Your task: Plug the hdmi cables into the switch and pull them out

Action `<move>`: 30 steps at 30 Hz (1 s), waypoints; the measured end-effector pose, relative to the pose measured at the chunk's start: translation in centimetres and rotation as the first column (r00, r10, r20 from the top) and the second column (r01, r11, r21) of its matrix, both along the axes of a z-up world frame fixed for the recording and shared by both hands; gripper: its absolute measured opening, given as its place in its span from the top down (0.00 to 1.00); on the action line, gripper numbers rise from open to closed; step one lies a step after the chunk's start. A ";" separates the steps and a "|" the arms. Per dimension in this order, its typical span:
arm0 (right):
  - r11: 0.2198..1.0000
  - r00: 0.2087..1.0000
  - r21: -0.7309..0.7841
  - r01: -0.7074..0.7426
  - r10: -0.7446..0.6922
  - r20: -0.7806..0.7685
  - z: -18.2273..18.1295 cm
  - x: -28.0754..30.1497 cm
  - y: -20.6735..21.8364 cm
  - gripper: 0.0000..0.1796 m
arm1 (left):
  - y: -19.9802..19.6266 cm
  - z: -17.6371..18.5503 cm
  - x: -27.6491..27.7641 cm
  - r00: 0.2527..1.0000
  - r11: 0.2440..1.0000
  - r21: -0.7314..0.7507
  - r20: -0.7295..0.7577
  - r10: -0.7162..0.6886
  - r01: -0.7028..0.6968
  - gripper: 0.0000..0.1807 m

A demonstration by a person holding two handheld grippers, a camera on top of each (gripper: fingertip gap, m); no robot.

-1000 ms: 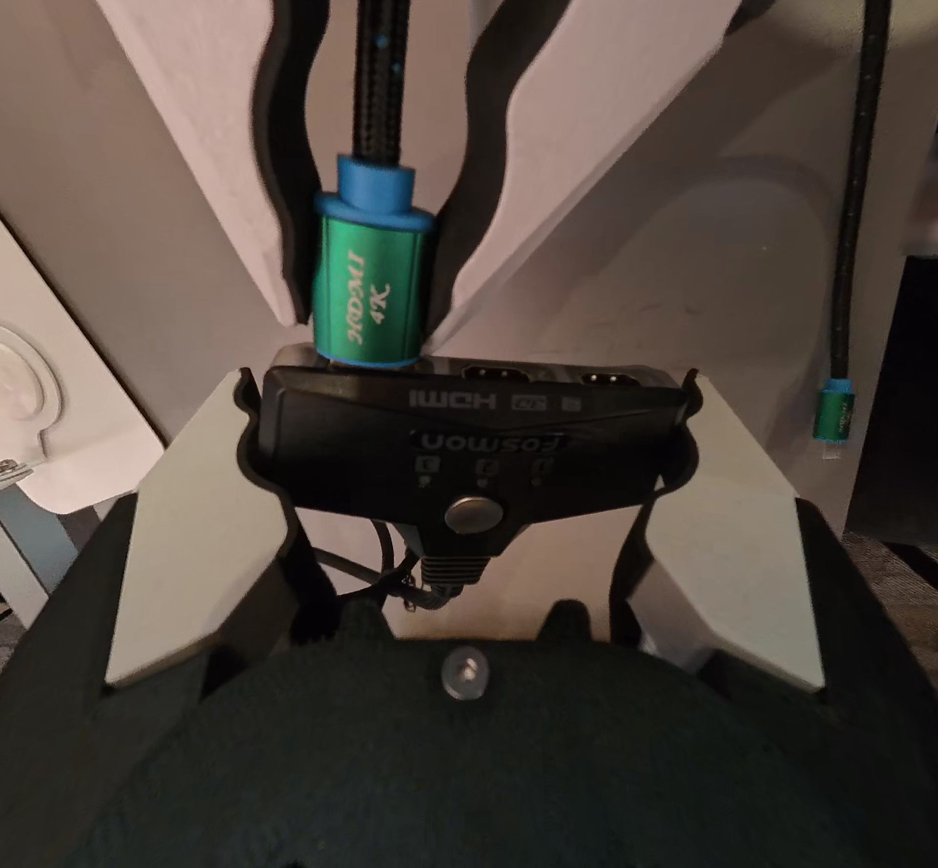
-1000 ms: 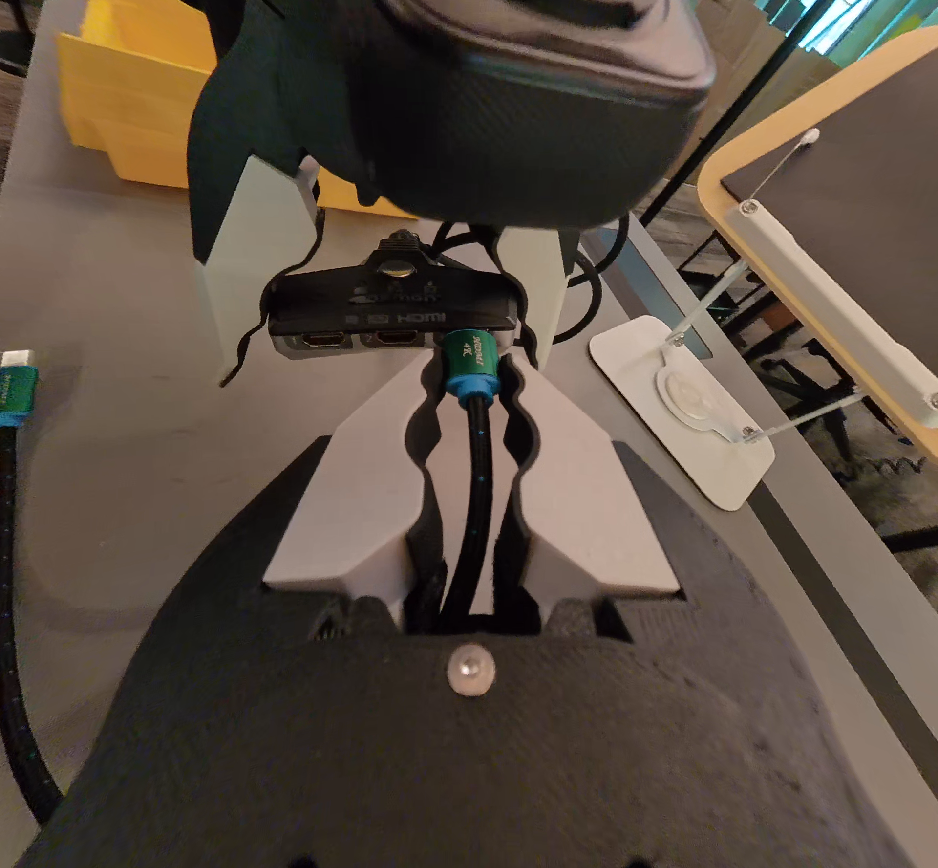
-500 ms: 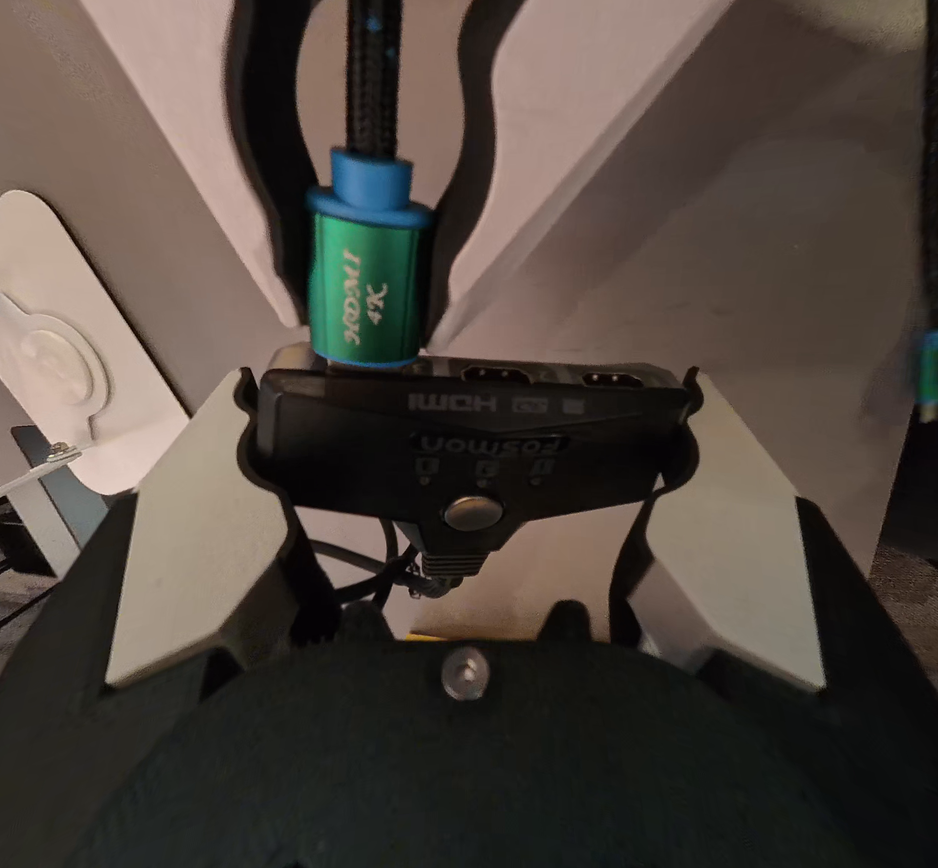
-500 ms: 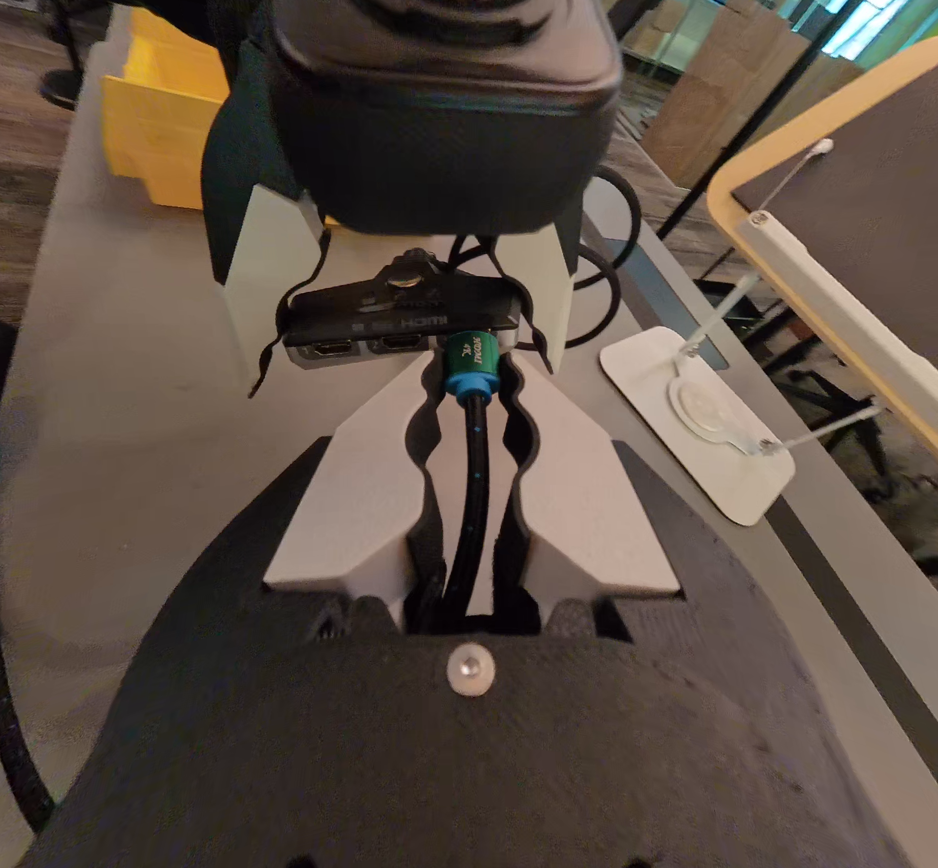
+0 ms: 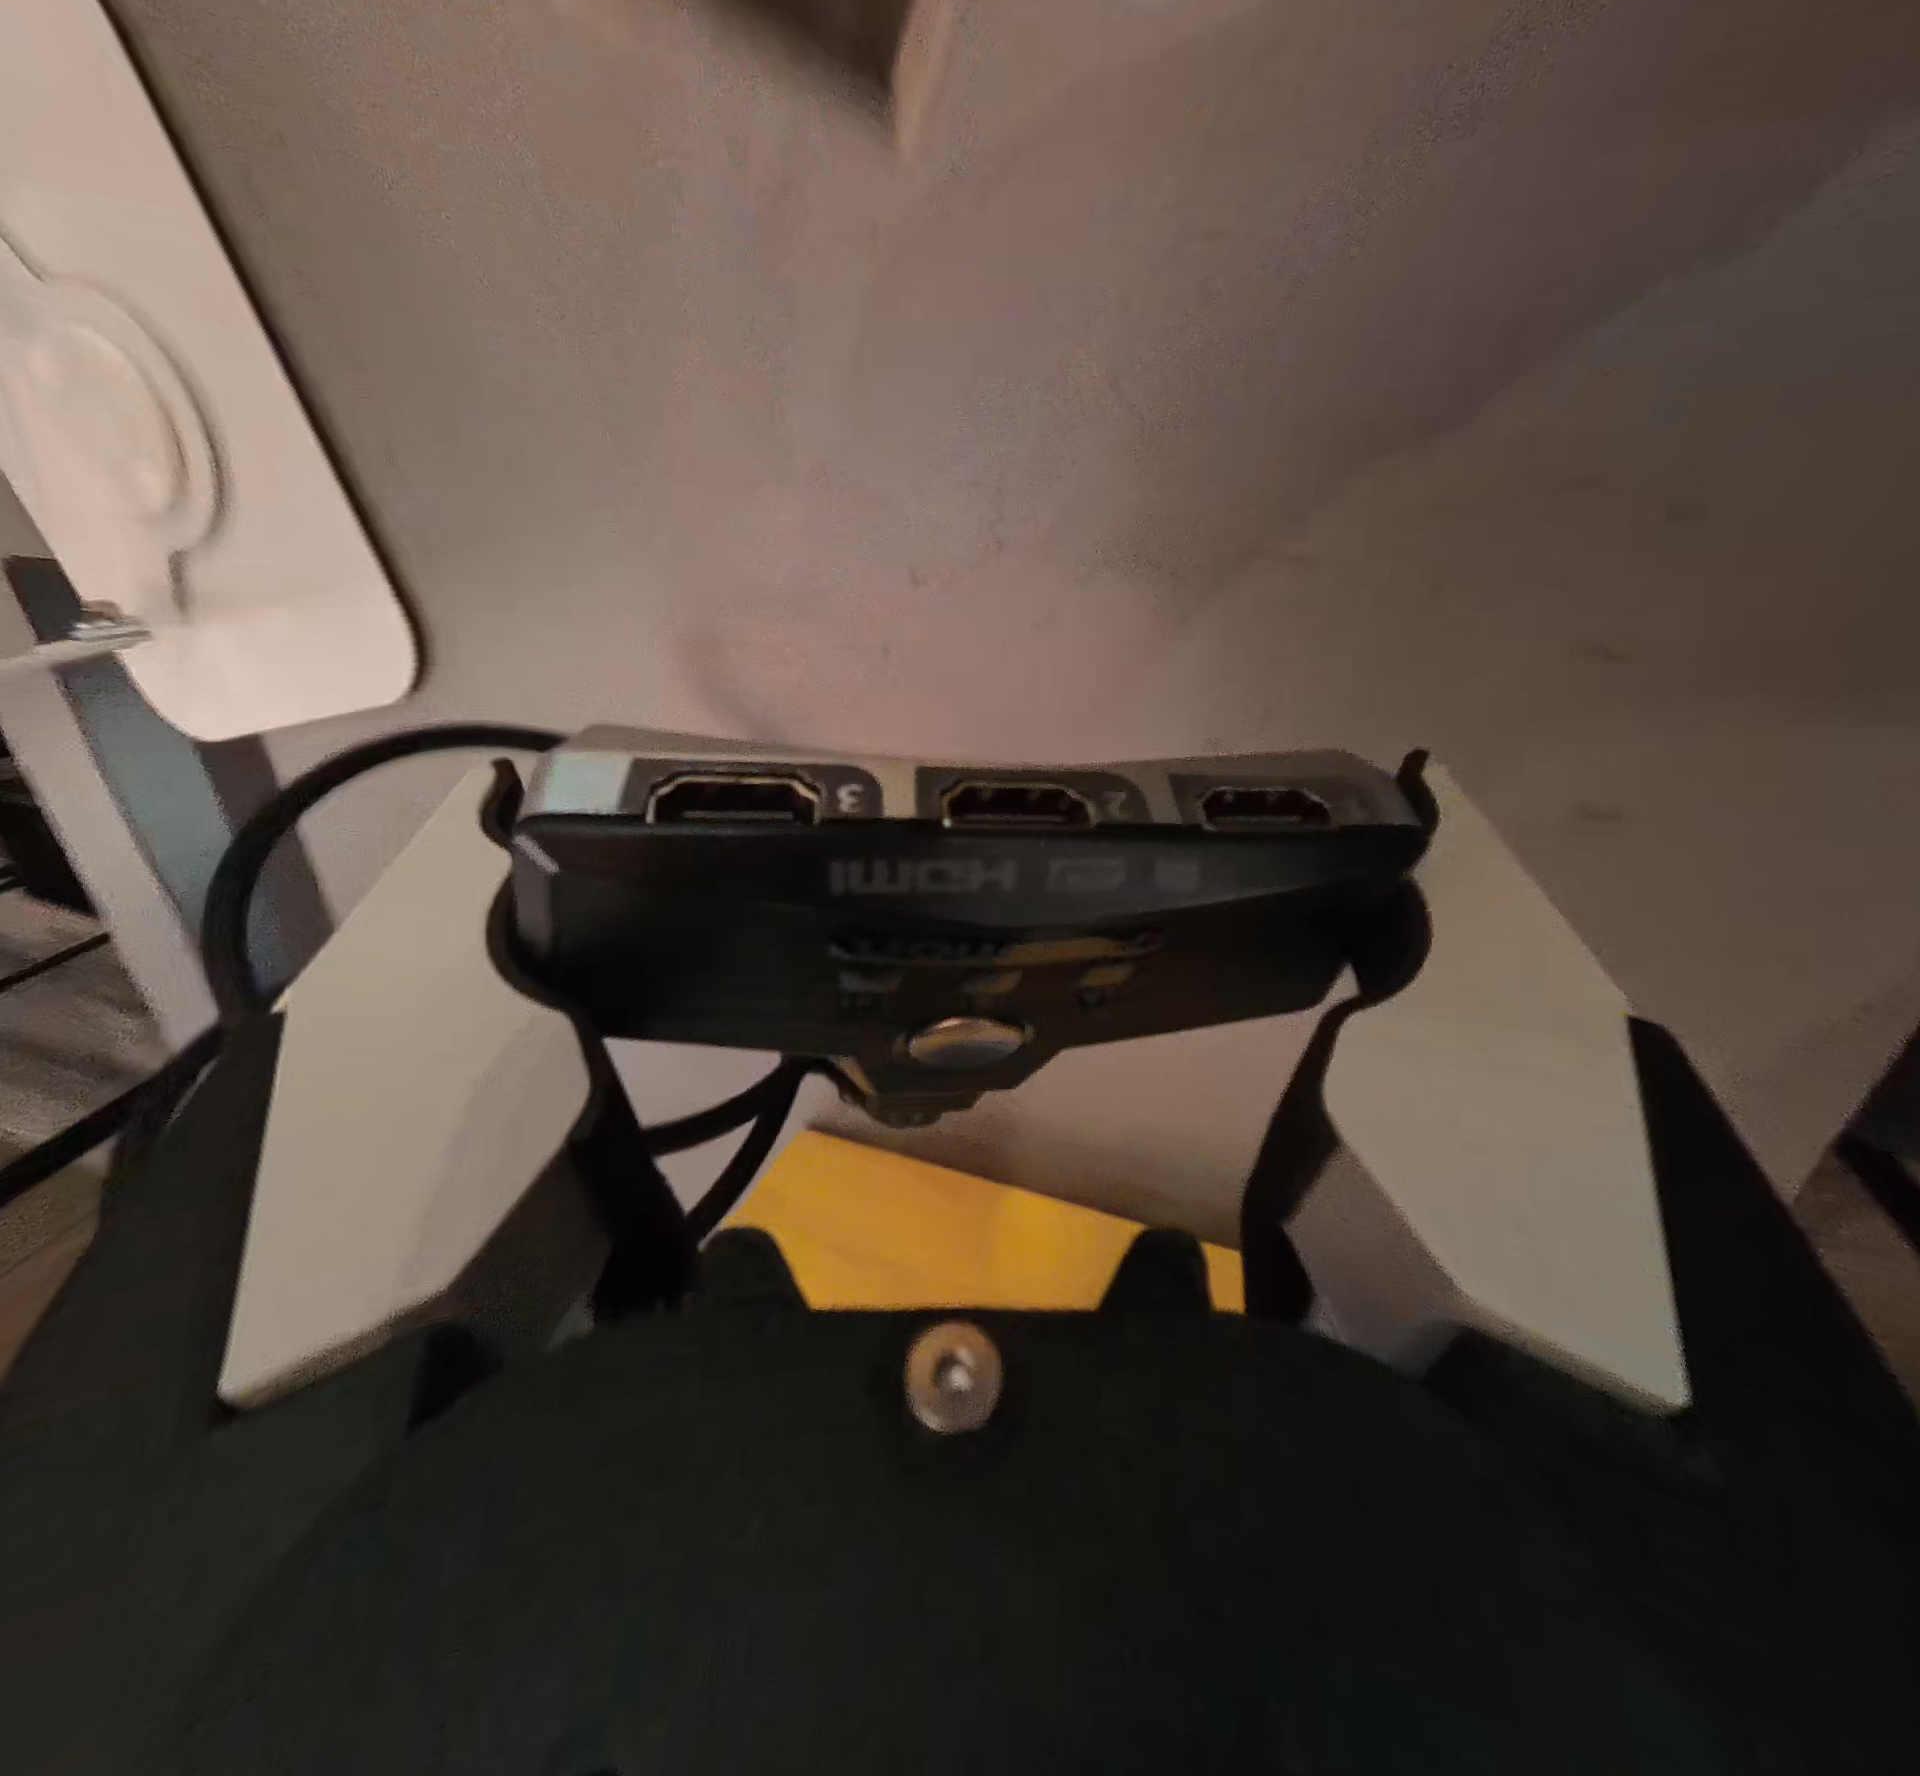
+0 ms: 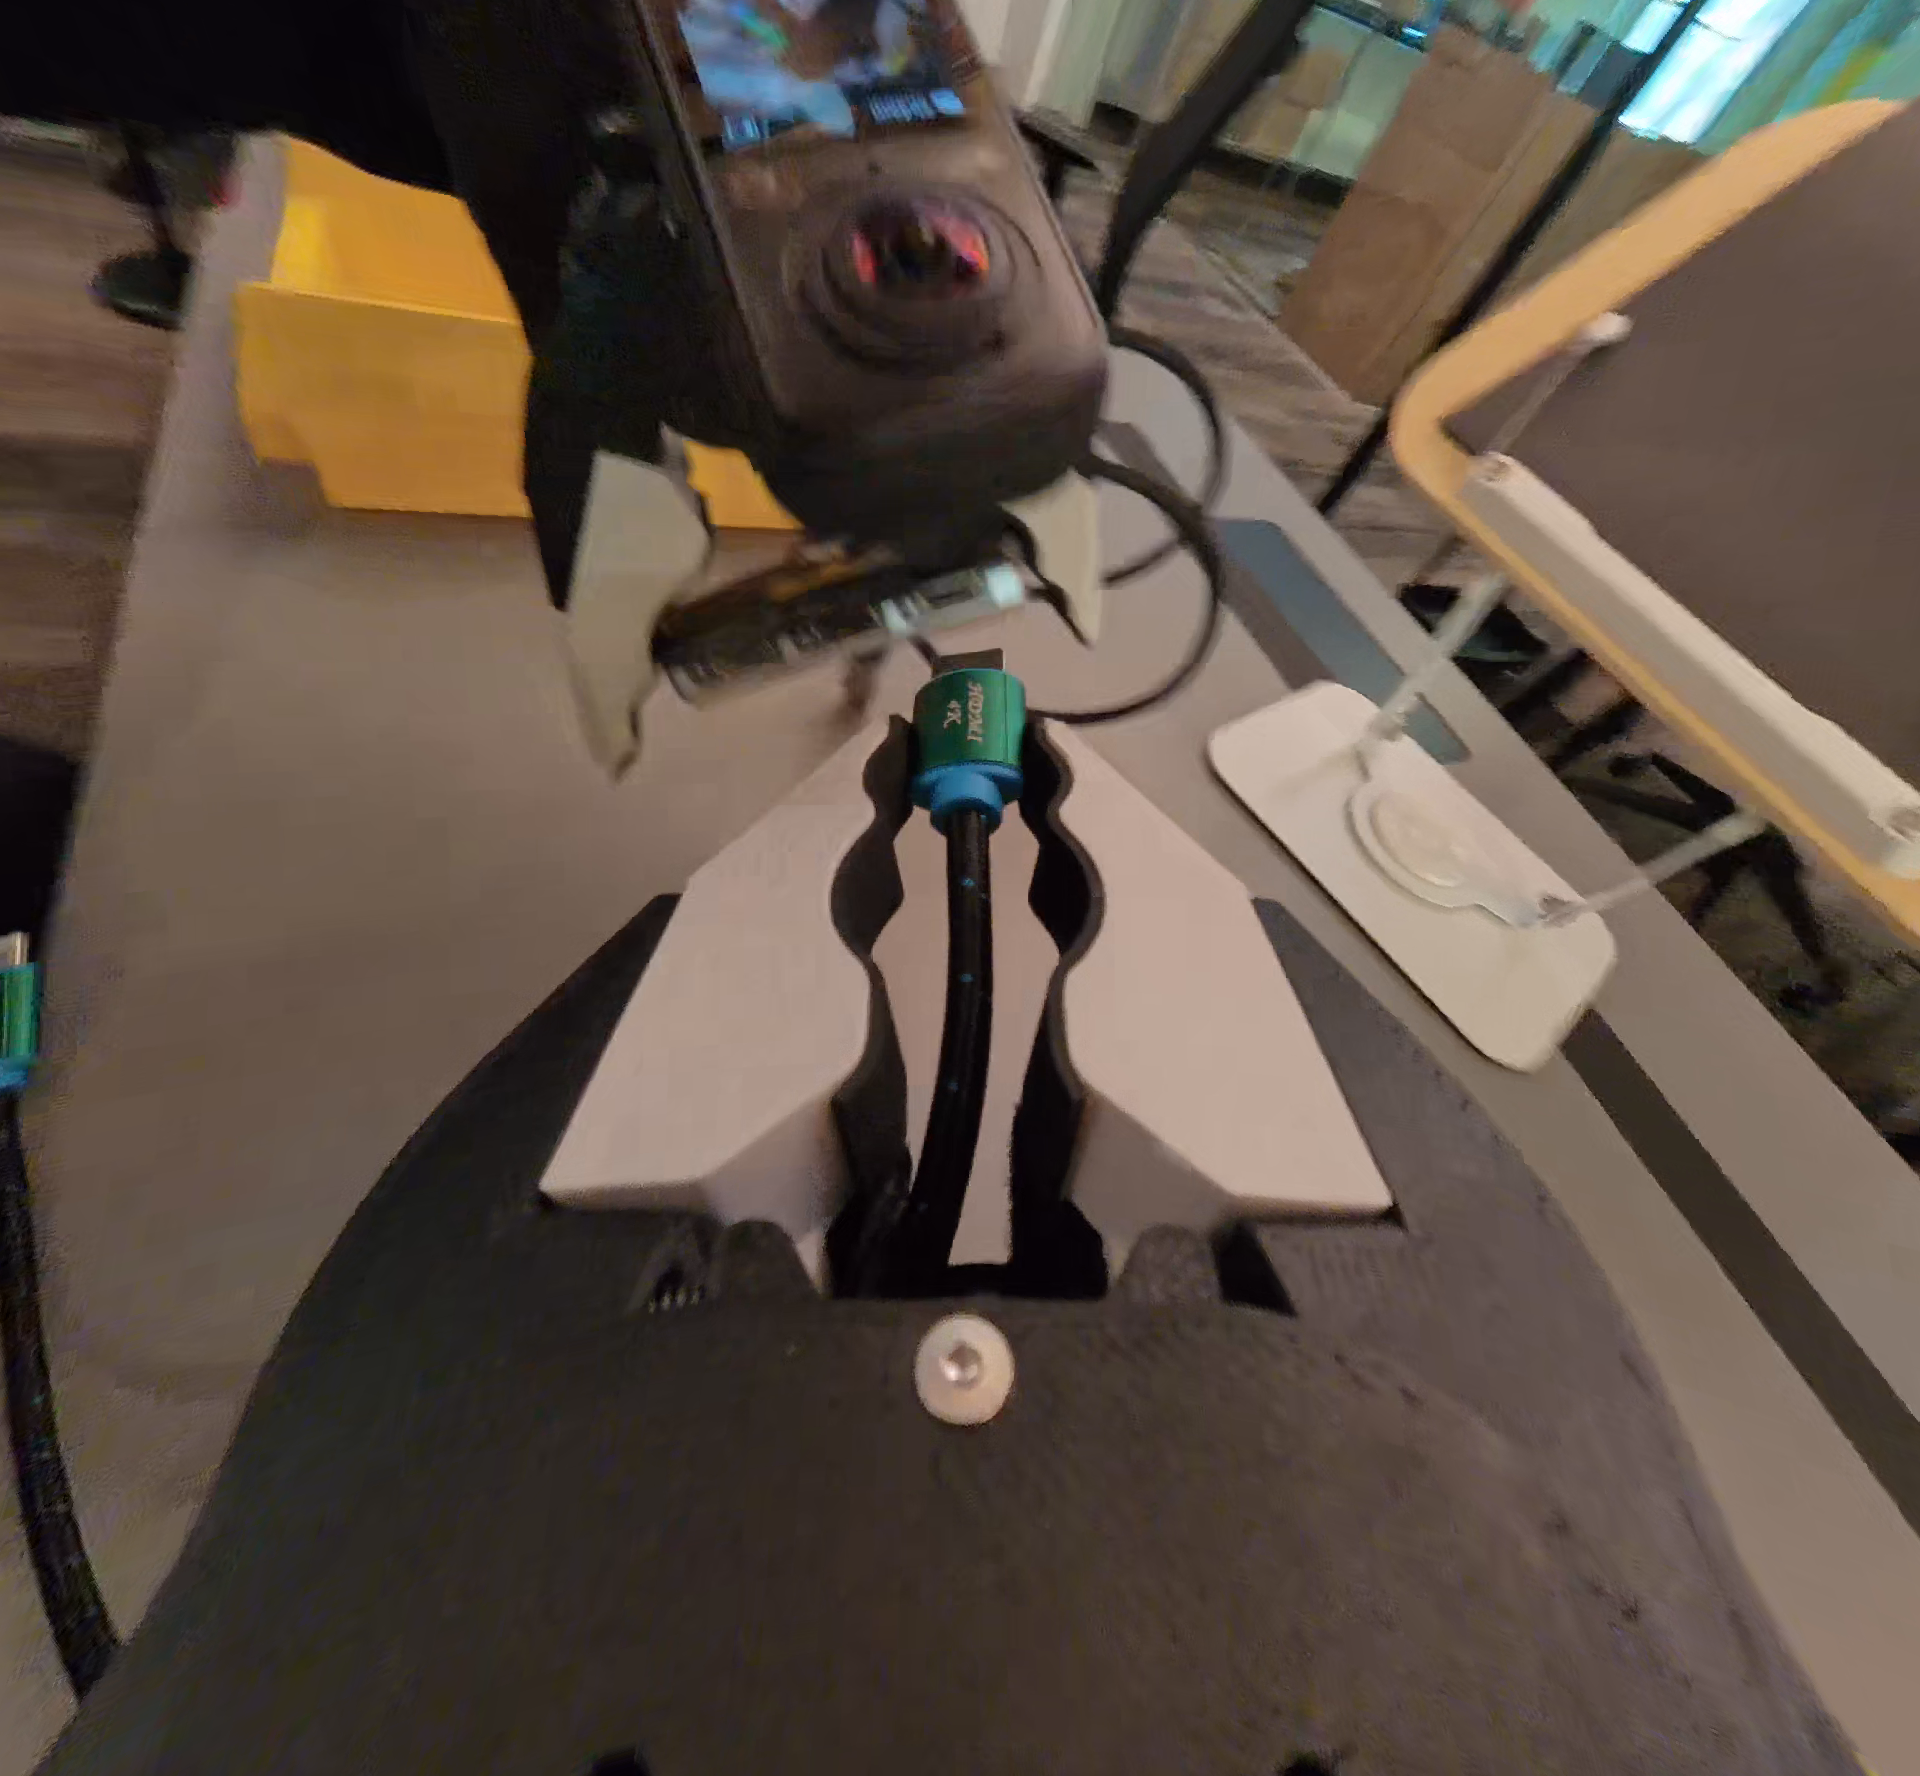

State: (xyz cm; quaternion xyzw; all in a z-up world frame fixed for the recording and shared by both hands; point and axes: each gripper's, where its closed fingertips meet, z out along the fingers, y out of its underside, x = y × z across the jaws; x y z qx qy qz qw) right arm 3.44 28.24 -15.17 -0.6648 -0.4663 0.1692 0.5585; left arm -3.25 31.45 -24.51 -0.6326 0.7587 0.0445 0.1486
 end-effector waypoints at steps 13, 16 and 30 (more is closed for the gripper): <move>0.963 0.965 0.077 0.259 -0.255 -0.061 8.9 10.1 -0.1 0.90 | 0.9 2.2 -2.0 0.975 0.990 0.008 0.173 0.138 -0.142 0.15; 0.917 0.924 0.126 0.377 -0.364 -0.120 12.6 16.3 -1.1 0.90 | 1.0 1.9 -4.3 0.960 0.979 -0.002 0.198 0.198 -0.202 0.16; 0.454 0.538 0.305 0.837 -0.786 -0.306 14.4 39.3 -8.5 0.90 | -1.4 0.5 -6.3 0.964 0.976 -0.009 0.154 0.218 -0.219 0.16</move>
